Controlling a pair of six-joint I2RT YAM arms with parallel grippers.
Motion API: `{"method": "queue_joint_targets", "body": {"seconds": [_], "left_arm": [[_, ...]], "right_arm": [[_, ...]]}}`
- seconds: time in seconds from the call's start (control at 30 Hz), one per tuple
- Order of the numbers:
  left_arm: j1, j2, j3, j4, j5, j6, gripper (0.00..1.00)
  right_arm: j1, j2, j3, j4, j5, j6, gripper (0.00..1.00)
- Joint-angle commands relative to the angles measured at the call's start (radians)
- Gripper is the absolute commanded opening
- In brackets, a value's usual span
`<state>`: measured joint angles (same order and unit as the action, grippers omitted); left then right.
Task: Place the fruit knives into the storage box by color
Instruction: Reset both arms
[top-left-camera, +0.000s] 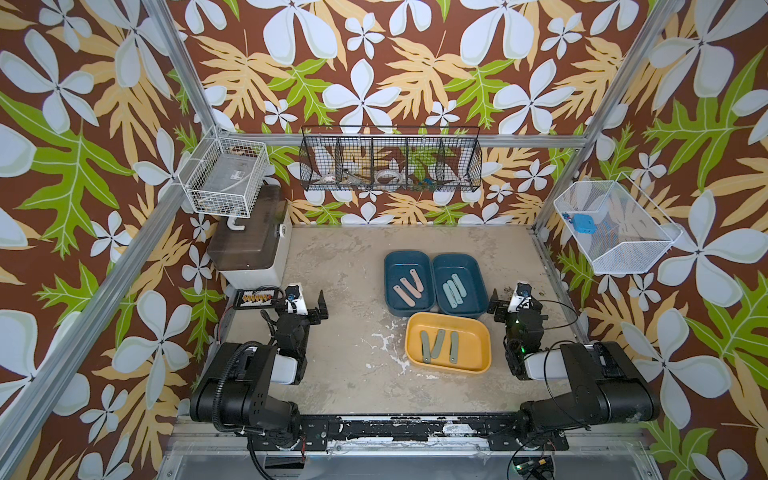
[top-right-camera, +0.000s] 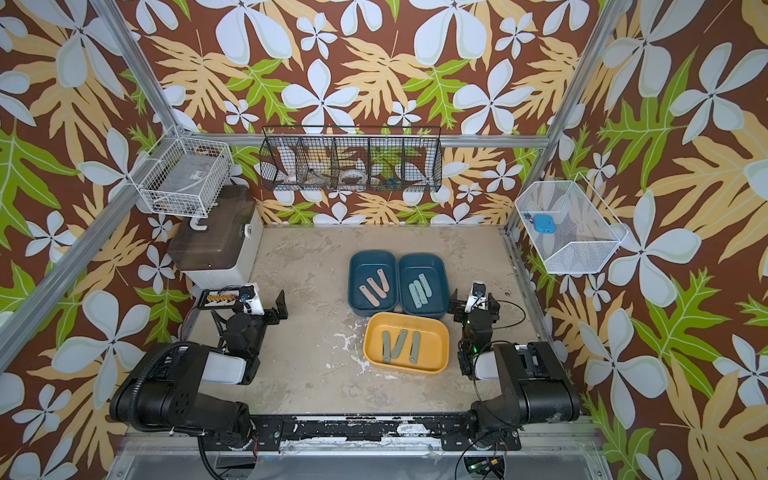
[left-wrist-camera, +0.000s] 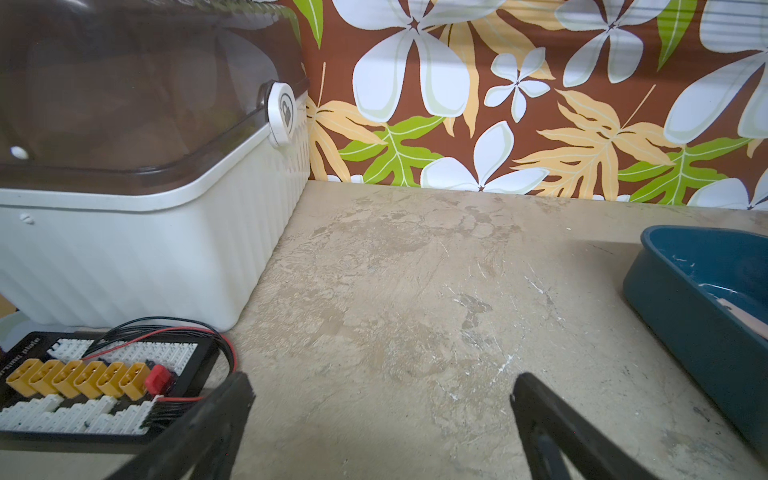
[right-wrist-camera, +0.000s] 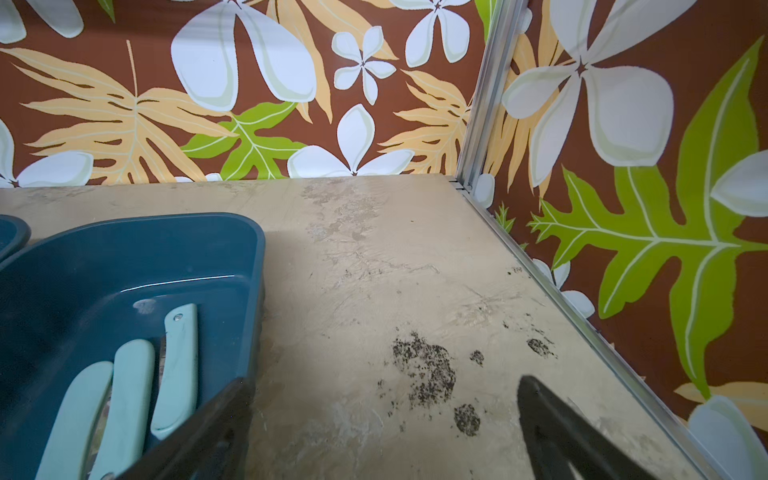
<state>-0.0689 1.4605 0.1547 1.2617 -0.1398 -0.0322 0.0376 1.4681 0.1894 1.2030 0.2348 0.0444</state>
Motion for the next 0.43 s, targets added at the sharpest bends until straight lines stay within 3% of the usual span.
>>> {"method": "queue_joint_targets", "body": {"seconds": [0.0, 0.4], "left_arm": [[0.001, 0.001, 0.002, 0.043, 0.014, 0.004, 1.00], [0.001, -0.005, -0.006, 0.049, 0.024, 0.005, 1.00]], "right_arm": [[-0.001, -0.002, 0.002, 0.010, -0.004, 0.000, 1.00], [0.000, 0.000, 0.002, 0.009, -0.005, 0.002, 1.00]]}}
